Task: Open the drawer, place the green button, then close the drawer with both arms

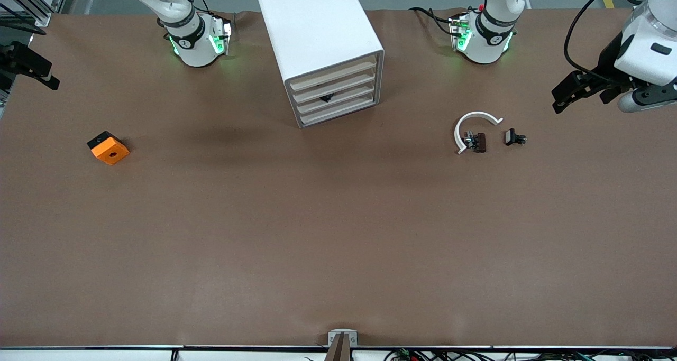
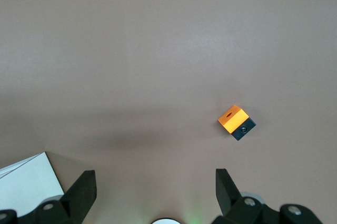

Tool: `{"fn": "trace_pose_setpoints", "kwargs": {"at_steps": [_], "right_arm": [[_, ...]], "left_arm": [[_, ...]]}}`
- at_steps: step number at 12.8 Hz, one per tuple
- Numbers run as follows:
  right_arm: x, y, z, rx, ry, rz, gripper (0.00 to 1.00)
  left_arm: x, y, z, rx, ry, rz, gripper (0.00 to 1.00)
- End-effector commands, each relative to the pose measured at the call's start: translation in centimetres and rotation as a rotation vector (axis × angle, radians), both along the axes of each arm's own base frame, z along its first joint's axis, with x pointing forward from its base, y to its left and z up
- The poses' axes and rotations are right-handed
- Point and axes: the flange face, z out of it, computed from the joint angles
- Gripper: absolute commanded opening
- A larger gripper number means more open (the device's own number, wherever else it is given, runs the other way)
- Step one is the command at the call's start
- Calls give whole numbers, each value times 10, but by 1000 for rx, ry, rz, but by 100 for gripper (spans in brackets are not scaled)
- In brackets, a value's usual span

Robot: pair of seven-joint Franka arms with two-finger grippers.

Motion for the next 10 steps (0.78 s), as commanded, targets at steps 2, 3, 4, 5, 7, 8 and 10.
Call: {"fn": "trace_pose_setpoints", "kwargs": {"at_steps": [2, 3, 4, 5, 7, 8, 10], "right_arm": [[-11, -11, 4, 15, -15, -22, 100], [-11, -11, 3, 15, -14, -22, 100], [-12, -11, 4, 15, -15, -22, 100], [-12, -11, 4, 15, -15, -22, 100], [-12, -11, 4, 15, -15, -22, 100], [-11, -10, 3, 15, -14, -21, 100], [-11, -5, 4, 14, -15, -12, 100]], "left_arm": [[-9, 12, 1, -10, 23, -77, 100], [-9, 13, 1, -10, 23, -78, 100], [-8, 18, 1, -10, 23, -68, 100], [-8, 18, 1, -10, 23, -68, 100], [-5, 20, 5, -12, 14, -66, 100], [-4, 20, 4, -12, 17, -66, 100], [-3, 20, 2, -10, 21, -66, 100]]}}
